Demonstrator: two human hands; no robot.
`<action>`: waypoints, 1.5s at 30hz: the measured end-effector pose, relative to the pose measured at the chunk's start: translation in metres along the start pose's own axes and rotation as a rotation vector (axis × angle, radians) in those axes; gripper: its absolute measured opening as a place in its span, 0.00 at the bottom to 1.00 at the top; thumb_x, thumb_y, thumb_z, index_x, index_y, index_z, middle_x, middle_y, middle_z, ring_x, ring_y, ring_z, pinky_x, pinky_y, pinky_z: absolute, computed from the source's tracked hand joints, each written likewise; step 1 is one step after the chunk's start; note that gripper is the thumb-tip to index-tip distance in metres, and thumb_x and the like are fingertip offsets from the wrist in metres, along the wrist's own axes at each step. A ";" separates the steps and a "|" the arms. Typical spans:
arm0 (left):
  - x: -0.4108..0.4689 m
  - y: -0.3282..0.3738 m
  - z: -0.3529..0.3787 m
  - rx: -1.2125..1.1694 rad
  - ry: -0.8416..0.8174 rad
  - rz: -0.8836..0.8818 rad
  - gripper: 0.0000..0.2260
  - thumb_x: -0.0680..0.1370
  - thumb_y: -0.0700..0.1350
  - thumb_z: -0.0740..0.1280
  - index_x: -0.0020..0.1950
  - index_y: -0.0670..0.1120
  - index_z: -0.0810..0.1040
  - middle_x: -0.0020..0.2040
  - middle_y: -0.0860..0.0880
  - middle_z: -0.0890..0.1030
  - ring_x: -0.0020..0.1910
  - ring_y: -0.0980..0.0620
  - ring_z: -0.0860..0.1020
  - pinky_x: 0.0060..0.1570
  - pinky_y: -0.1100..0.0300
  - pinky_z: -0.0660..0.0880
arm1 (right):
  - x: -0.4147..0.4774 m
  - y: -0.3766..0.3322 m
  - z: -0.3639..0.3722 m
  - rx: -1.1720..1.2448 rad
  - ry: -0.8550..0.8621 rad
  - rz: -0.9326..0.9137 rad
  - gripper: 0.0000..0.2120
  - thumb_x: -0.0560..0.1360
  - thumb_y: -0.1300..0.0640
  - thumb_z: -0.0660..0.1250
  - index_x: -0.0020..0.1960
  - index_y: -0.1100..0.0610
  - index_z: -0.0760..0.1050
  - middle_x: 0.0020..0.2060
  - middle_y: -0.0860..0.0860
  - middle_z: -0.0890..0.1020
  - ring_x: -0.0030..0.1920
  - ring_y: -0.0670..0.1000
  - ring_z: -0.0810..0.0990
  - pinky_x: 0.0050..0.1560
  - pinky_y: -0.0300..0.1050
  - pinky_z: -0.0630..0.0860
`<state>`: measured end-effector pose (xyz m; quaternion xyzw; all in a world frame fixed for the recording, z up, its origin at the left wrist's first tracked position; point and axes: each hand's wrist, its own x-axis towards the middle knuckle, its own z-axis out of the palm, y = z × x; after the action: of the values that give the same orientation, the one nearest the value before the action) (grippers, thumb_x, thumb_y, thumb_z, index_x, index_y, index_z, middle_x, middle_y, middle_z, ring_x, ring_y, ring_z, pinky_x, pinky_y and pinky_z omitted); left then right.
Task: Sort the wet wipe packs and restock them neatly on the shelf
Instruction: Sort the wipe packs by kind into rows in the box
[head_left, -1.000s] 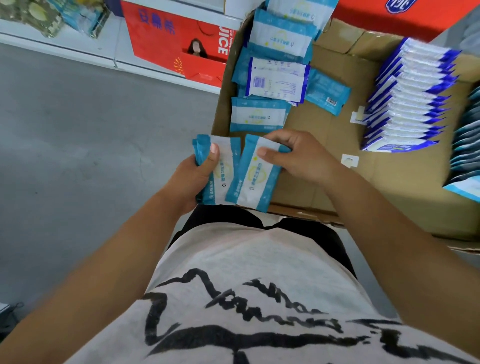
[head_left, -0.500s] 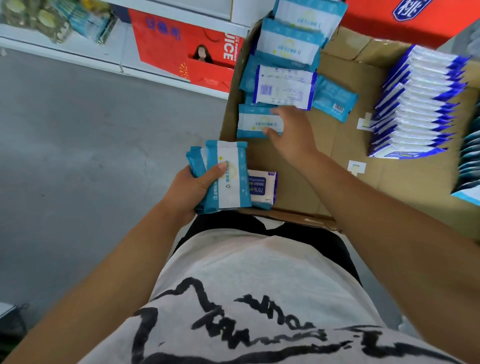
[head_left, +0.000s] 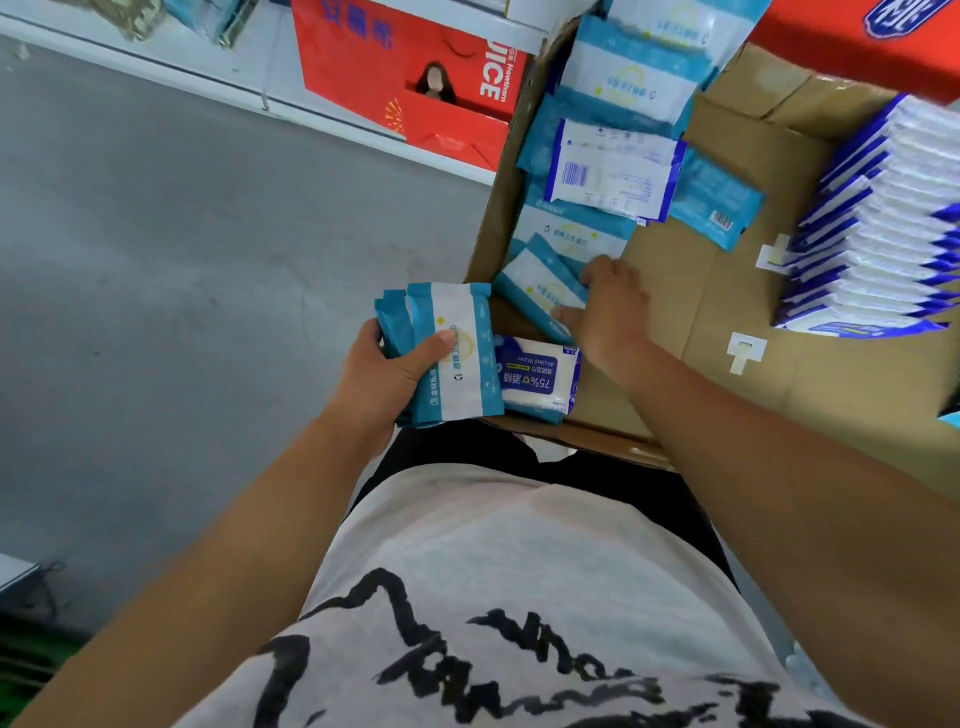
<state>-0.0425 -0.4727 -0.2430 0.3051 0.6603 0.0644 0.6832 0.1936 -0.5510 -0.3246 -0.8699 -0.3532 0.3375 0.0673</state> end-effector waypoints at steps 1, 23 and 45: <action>0.001 0.000 0.000 -0.005 0.000 0.000 0.23 0.74 0.47 0.78 0.66 0.49 0.74 0.57 0.50 0.85 0.49 0.51 0.87 0.48 0.50 0.85 | -0.002 0.002 0.002 0.089 -0.021 0.038 0.25 0.71 0.51 0.77 0.61 0.57 0.70 0.60 0.56 0.76 0.60 0.56 0.75 0.57 0.52 0.74; -0.005 0.007 0.040 -0.074 -0.105 0.142 0.32 0.69 0.53 0.79 0.68 0.47 0.72 0.60 0.51 0.84 0.55 0.52 0.85 0.52 0.51 0.84 | -0.099 -0.048 -0.030 0.781 -0.117 0.002 0.15 0.76 0.55 0.73 0.61 0.52 0.74 0.53 0.41 0.82 0.51 0.35 0.80 0.48 0.30 0.77; -0.008 0.005 0.016 -0.077 0.012 -0.038 0.26 0.73 0.50 0.78 0.68 0.48 0.73 0.56 0.49 0.87 0.50 0.49 0.87 0.47 0.47 0.85 | 0.016 -0.012 -0.029 0.876 -0.070 0.455 0.19 0.77 0.52 0.72 0.65 0.60 0.76 0.53 0.50 0.80 0.41 0.39 0.75 0.36 0.34 0.71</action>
<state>-0.0264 -0.4778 -0.2345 0.2657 0.6669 0.0787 0.6917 0.2137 -0.5280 -0.3067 -0.8031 0.0187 0.4893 0.3394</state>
